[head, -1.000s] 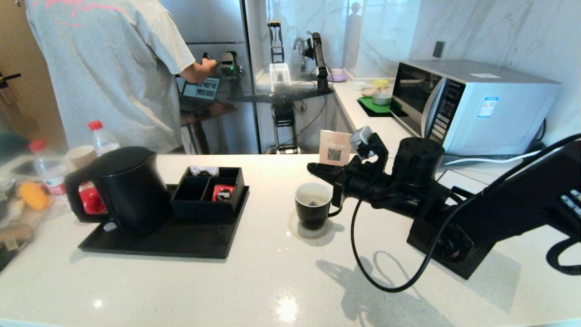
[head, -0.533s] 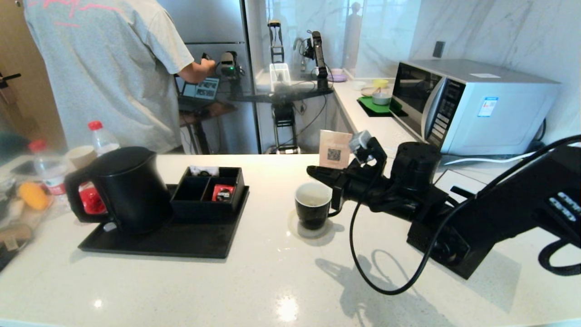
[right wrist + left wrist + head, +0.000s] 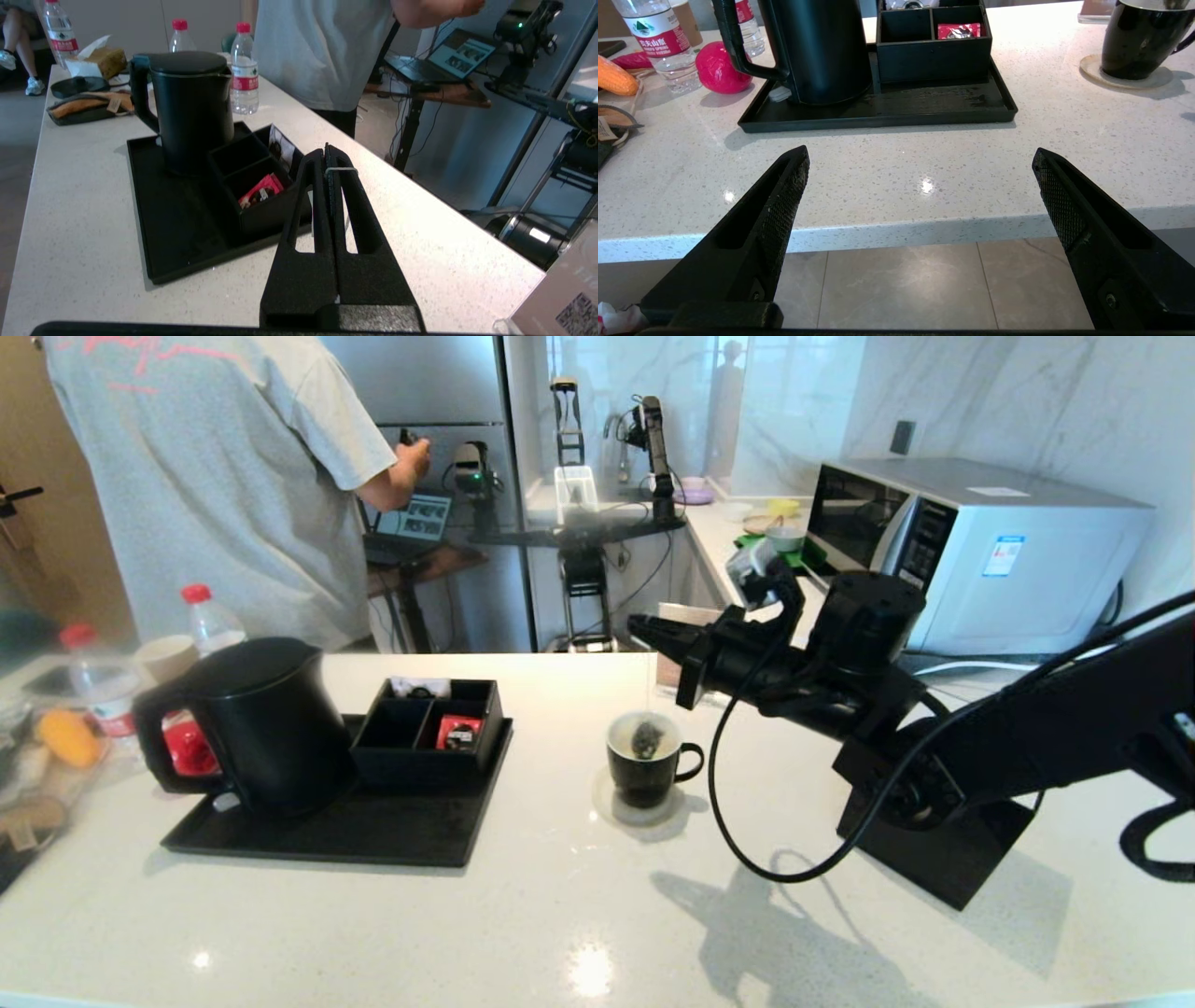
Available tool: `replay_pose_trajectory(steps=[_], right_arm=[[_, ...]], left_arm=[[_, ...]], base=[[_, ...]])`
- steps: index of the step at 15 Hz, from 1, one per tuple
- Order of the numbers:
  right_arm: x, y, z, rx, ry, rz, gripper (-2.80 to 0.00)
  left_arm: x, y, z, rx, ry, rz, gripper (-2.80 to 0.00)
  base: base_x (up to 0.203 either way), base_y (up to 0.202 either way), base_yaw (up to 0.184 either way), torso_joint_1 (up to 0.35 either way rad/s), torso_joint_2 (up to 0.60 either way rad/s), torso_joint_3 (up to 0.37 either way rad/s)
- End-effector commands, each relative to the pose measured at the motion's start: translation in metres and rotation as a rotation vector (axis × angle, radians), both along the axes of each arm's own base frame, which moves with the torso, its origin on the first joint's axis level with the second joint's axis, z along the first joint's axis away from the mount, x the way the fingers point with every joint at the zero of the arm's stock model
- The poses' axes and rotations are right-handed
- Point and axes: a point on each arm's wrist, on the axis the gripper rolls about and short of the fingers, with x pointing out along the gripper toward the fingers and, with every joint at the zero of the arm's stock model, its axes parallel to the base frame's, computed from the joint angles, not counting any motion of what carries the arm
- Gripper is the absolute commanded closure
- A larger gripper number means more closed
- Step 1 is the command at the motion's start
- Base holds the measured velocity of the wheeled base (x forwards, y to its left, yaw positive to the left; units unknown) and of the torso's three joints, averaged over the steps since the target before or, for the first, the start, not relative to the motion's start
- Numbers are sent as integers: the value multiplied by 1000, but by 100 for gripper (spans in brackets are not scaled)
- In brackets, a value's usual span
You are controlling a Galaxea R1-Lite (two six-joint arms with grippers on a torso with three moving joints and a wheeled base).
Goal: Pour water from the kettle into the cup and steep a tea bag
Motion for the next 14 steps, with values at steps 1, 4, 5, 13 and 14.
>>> replay_pose_trajectory(steps=[1, 4, 5, 13, 14], right_arm=[[0, -1, 8, 14, -27, 0, 0], [1, -4, 9, 17, -31, -7, 0], [2, -5, 9, 15, -29, -11, 0], [5, -7, 2, 16, 5, -13, 0], [6, -7, -1, 17, 15, -12, 0]], left_arm=[[0, 0, 0, 0, 0, -1, -280], [0, 0, 0, 1, 0, -1, -280], [0, 0, 0, 1, 0, -1, -280], [0, 0, 0, 0, 0, -1, -280], [0, 0, 0, 0, 0, -1, -280]], base=[[0, 0, 0, 0, 0, 0], [0, 0, 0, 0, 0, 0], [0, 0, 0, 0, 0, 0], [0, 0, 0, 0, 0, 0], [0, 0, 0, 0, 0, 0]])
